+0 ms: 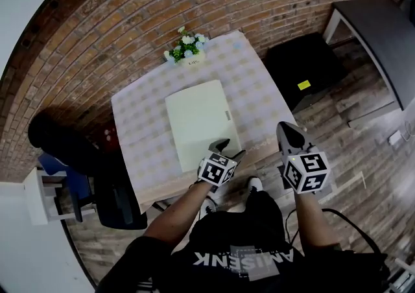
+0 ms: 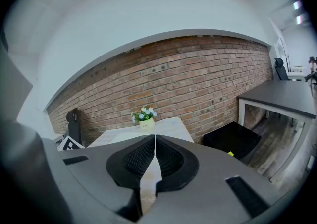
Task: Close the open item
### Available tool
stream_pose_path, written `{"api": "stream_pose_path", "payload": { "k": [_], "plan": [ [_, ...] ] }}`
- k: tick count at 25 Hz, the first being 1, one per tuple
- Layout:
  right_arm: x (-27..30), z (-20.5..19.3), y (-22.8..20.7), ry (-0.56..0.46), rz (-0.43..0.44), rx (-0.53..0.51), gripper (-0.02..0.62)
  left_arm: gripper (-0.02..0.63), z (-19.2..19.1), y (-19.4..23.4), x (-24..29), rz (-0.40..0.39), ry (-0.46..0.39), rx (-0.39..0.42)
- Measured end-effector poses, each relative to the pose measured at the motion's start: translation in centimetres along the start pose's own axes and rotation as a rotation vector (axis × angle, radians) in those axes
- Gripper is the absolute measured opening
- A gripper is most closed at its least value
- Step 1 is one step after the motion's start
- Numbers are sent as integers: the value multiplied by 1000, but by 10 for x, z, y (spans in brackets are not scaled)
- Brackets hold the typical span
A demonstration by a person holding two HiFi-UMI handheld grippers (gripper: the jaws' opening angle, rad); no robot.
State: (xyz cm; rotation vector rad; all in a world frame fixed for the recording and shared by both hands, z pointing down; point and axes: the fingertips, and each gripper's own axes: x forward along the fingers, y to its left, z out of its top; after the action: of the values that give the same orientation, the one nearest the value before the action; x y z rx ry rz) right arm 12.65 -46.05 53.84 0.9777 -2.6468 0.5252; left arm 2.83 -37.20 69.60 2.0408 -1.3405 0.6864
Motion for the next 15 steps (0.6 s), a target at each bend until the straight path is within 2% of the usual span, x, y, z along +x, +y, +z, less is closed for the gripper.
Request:
{"api": "stream_pose_path", "payload": {
  "k": [3, 7, 15],
  "plan": [
    [19, -1, 11, 5, 50, -28, 43, 284, 0, -3, -1, -24, -18, 13],
    [58, -9, 32, 38, 131, -81, 43, 284, 2, 0, -6, -70, -31, -20],
    [159, -61, 85, 224, 361, -212, 43, 282, 5, 0, -3, -101, -58, -17]
  ]
}}
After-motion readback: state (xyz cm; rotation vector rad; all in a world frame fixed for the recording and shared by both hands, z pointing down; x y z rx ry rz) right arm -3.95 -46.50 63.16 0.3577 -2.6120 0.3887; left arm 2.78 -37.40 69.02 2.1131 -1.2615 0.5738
